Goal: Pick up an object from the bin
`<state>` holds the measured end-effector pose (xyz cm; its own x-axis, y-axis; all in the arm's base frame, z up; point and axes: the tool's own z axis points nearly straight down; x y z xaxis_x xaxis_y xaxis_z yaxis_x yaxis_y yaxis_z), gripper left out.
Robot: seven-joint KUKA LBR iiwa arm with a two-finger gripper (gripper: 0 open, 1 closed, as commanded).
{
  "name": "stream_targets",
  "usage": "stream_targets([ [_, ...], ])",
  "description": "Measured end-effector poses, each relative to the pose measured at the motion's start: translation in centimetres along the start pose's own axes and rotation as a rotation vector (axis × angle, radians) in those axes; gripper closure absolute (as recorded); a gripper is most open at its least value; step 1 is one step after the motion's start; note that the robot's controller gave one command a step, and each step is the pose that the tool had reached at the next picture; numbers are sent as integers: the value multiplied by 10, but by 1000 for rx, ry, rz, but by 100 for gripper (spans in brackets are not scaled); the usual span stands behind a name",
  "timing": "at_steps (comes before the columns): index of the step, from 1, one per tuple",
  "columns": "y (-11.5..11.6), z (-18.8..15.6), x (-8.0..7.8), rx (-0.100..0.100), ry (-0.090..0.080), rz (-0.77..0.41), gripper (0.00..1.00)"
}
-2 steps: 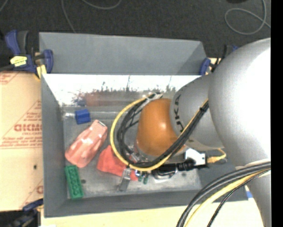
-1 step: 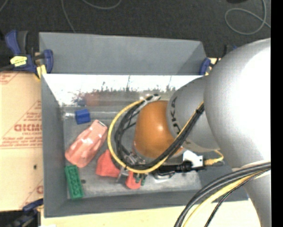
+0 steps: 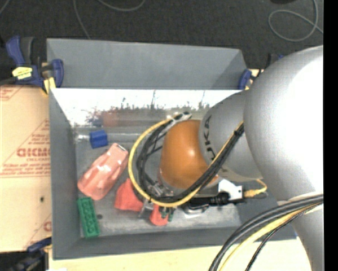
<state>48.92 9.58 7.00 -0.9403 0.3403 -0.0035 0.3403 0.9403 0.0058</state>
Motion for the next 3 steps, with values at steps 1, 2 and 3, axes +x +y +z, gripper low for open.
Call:
stream_targets([
  [1,-1,-6,1,3,5,0,100],
  [2,-1,-23,2,3,7,0,100],
  [3,-1,-44,1,4,8,0,100],
])
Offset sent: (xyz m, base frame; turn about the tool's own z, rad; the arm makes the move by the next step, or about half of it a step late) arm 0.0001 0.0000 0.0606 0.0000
